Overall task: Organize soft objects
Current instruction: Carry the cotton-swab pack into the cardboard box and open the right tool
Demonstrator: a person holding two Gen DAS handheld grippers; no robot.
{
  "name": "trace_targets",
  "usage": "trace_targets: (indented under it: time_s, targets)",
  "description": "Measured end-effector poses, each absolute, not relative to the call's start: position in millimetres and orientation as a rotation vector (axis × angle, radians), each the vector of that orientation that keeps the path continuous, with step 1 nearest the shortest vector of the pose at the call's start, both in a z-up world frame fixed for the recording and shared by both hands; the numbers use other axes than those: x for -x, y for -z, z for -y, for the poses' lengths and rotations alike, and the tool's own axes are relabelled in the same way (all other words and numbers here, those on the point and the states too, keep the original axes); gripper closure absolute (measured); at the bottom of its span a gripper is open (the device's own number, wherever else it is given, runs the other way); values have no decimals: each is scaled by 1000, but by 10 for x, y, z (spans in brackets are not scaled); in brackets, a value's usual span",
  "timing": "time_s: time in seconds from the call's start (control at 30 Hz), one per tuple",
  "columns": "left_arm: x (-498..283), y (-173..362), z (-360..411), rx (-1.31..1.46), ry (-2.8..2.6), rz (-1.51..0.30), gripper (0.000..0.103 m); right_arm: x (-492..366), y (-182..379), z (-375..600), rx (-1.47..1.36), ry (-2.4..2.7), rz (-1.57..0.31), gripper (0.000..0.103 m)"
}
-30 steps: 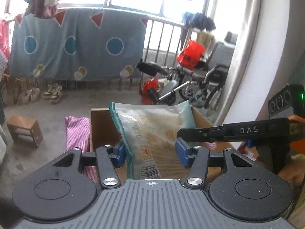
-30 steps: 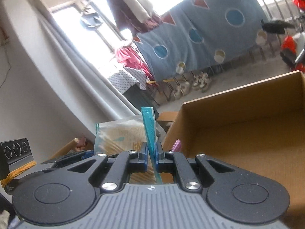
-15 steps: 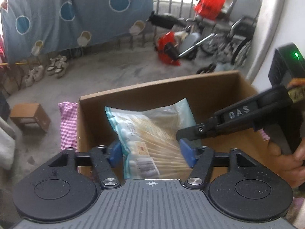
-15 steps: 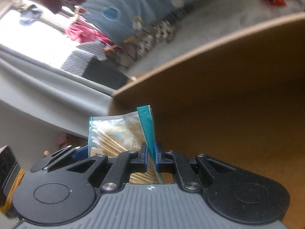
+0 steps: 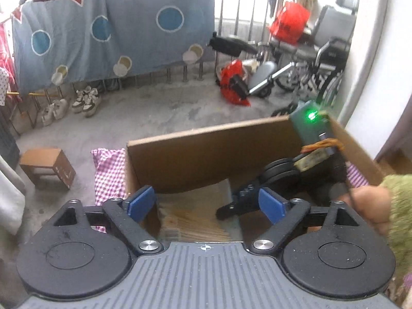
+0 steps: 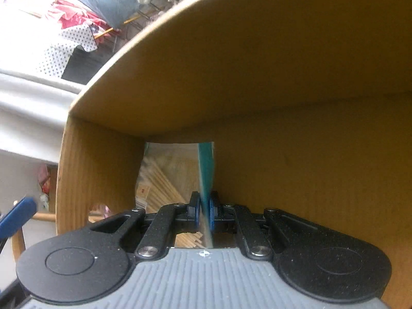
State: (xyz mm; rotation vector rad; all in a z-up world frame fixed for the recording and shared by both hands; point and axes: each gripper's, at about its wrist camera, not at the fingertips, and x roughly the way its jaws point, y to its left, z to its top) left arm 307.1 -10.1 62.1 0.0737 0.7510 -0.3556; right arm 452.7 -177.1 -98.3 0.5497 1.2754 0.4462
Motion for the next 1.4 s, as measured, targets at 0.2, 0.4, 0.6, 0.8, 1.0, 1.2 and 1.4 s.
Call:
trace_targets:
  time_s: [0.2, 0.4, 0.6, 0.8, 1.0, 1.2, 1.4]
  targets:
    - [-2901, -769, -47, -11, 357, -702, 7, -4397, 964, 1765, -447, -436, -1182, 92]
    - [-2675, -929, -158, 26, 358, -667, 4, -4288, 819, 1826, -375, -415, -1157, 48]
    - [-2294, -1076, -310, 70, 382, -631, 3, -3970, 369, 2070, -350, -398, -1057, 43]
    - [-1762, -1184, -491, 141, 405, -544, 0, -3303, -282, 2481, -394, -442, -898, 43]
    - [-1411, -1038, -641, 266, 407, -609, 0, -2319, -768, 2862, -470, -566, -719, 42]
    - [-1210, -595, -697, 317, 370, -713, 0, -1338, -532, 3143, -602, -645, -692, 36]
    - [-1074, -184, -656, 309, 352, -804, 2, -719, 34, 3188, -689, -531, -774, 37]
